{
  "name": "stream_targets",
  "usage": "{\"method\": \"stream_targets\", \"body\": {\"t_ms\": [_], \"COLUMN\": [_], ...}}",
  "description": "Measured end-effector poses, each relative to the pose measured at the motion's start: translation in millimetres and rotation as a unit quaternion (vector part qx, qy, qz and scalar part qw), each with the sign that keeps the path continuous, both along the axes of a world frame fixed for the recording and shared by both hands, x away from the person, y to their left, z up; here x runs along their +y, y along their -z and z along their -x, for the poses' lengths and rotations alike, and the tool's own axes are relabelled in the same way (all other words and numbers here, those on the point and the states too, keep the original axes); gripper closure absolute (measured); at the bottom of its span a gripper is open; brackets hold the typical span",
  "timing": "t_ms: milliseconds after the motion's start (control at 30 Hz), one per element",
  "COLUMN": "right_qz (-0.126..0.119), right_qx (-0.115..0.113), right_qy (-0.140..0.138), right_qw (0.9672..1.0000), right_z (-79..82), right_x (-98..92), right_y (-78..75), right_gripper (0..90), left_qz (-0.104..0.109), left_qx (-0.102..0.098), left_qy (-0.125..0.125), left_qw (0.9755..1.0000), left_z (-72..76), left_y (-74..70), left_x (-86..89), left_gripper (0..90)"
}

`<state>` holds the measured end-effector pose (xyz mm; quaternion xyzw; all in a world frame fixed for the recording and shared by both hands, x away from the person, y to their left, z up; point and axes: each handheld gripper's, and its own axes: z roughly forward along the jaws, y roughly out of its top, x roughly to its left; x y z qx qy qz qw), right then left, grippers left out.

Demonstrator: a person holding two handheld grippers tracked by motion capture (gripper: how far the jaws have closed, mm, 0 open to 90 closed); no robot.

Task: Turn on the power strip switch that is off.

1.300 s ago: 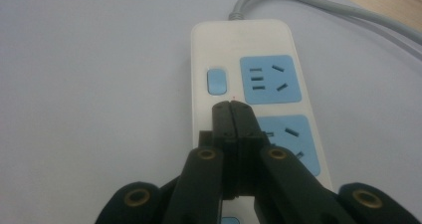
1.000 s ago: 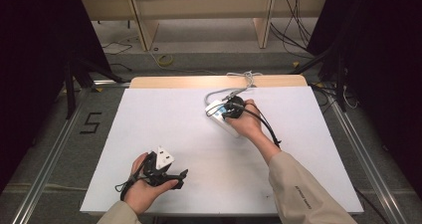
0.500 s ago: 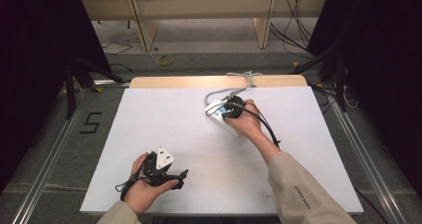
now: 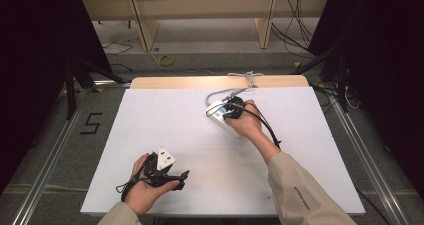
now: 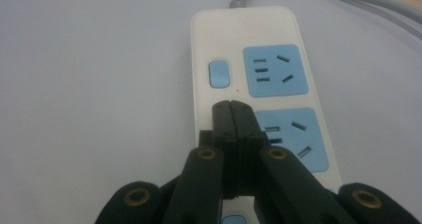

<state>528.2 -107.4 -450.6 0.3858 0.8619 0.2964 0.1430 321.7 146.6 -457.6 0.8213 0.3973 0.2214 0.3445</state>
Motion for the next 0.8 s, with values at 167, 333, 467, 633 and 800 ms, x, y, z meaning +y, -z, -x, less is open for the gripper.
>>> {"method": "stream_targets", "body": {"t_ms": [167,333,467,633,800], "right_qz": [0.001,0.002,0.004,0.008,0.017], "right_qx": [0.007,0.009,0.011,0.011,0.012], "right_qy": [0.005,0.007,0.008,0.011,0.014], "right_qw": [1.0000,0.9999,0.9999,0.9998,0.9997], "right_z": [-0.8,-0.7,-0.9,-1.0,-0.8], "right_x": [0.9,1.3,1.9,3.2,5.4], "right_y": [-0.6,-0.6,-0.9,-1.2,-2.1], "right_gripper": [90.0,90.0,90.0,90.0,90.0], "left_qz": [0.000,0.000,0.000,-0.001,0.000], "left_qx": [0.000,0.001,0.001,0.001,0.001], "left_qy": [0.000,0.000,0.000,0.000,0.001], "left_qw": [1.0000,1.0000,1.0000,1.0000,1.0000], "left_z": [0.1,0.2,0.1,0.0,0.2], "left_y": [0.0,0.1,0.1,0.2,0.1], "left_x": [-0.1,-0.3,-0.4,-0.4,-0.5], "left_gripper": [15.5,15.5,15.5,15.5,15.5]}}
